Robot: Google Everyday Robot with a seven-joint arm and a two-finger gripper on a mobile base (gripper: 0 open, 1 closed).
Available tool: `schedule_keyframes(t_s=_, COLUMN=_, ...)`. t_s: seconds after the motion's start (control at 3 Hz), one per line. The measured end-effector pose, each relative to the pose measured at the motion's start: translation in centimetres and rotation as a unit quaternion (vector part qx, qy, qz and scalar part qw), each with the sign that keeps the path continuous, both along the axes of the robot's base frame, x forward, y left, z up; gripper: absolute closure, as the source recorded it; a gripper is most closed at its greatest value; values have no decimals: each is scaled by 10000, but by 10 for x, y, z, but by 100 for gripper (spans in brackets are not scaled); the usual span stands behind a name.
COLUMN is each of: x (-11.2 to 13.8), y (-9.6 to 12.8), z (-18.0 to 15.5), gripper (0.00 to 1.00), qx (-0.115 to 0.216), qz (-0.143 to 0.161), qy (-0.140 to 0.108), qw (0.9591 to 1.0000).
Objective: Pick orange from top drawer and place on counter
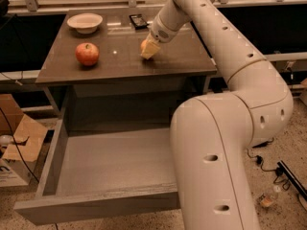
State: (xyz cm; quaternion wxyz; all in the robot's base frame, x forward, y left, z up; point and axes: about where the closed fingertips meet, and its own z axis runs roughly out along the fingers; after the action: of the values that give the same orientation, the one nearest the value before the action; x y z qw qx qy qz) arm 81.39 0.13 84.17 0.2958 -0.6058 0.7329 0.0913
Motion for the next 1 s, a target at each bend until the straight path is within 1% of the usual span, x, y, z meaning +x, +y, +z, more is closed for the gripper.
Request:
schedule_keyframes(t_s=0.33, x=1, y=-5, z=-9, gripper=58, qx=208, qz=-160, qy=283, qw=9993)
schedule_keyframes(t_s=0.67, x=1, y=-5, z=-11, gripper=35, qx=254, qz=-184, qy=334, qw=9990)
schedule_keyframes(t_s=1.0, x=1, y=-5, z=-11, gripper=12, qx=254, qz=-184, qy=334, qw=9990)
